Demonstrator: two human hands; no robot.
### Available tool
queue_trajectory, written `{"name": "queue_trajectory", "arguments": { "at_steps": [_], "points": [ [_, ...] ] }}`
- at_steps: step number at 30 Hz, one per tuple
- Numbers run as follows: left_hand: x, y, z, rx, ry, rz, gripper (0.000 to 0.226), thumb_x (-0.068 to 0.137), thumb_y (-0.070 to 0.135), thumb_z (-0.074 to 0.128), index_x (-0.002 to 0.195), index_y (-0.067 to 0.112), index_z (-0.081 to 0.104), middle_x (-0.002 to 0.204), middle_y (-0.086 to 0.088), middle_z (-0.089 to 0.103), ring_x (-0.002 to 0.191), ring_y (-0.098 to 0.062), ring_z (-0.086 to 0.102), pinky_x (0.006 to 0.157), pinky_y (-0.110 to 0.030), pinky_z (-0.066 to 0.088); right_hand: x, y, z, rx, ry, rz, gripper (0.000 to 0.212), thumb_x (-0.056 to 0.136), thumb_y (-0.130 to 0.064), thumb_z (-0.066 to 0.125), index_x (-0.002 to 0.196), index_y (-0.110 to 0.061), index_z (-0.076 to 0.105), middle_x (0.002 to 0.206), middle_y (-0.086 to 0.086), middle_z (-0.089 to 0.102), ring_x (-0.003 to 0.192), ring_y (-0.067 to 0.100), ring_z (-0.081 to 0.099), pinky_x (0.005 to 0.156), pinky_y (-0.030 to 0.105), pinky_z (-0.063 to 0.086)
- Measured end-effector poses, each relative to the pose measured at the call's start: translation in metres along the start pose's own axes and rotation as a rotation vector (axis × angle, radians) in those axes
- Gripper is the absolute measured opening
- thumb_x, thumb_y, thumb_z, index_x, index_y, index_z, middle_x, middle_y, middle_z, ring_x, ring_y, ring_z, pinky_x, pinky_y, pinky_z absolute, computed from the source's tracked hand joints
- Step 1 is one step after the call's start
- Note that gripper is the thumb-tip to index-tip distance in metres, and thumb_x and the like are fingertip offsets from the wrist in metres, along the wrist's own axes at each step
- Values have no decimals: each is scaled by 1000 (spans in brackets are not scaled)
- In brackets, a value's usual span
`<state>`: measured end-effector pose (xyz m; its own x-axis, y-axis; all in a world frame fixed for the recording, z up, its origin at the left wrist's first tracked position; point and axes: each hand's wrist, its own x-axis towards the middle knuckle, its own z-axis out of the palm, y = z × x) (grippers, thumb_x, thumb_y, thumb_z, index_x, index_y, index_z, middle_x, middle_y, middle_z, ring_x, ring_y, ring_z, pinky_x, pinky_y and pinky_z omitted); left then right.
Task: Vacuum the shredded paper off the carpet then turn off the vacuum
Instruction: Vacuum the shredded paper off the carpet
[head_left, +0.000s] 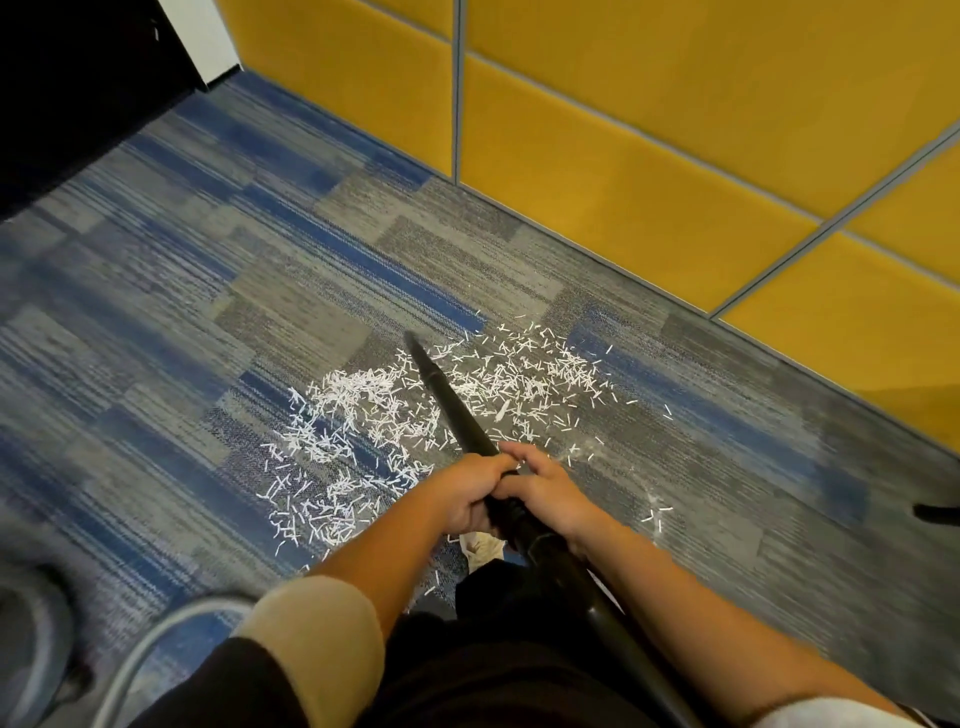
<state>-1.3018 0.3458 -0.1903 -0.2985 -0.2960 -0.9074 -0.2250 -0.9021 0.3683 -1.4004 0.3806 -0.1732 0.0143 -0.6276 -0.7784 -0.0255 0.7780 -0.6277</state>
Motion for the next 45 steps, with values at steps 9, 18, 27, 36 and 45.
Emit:
{"name": "queue_trajectory", "arguments": {
  "at_steps": [9,18,27,36,45],
  "points": [
    [-19,-10,-32,-84,70,5,18,99,22,45,92,9,54,74,-12,62,63,-23,62,63,-35,53,7,-6,32,-101,-54,77,49,79,-2,64,122,-18,48,86,9,61,64,18,60,51,22,48],
    [-32,-12,-51,-140,80,6,20,100,21,44,86,9,54,75,-12,60,62,-22,61,59,-34,52,12,-7,54,-125,-65,100,11,77,1,63,84,-7,63,63,10,61,43,17,58,43,22,46],
    [-38,-13,-63,-178,102,11,22,99,21,47,82,12,57,78,-12,61,69,-24,60,72,-38,51,7,-22,66,-149,-131,133,15,81,0,59,95,-5,60,70,14,60,51,23,56,39,22,45],
    [-57,-42,-104,-258,197,20,19,99,22,47,89,8,56,66,-10,63,53,-20,63,45,-29,53,14,-10,114,-285,-245,85,14,77,-1,61,86,-12,63,74,16,64,58,26,60,54,31,52],
    [-72,-78,-133,-348,202,49,20,99,24,46,86,10,53,72,-11,61,59,-21,61,48,-29,49,-2,1,155,-325,-298,107,23,79,0,60,99,-11,58,73,20,62,52,26,57,43,26,48]
  ]
}}
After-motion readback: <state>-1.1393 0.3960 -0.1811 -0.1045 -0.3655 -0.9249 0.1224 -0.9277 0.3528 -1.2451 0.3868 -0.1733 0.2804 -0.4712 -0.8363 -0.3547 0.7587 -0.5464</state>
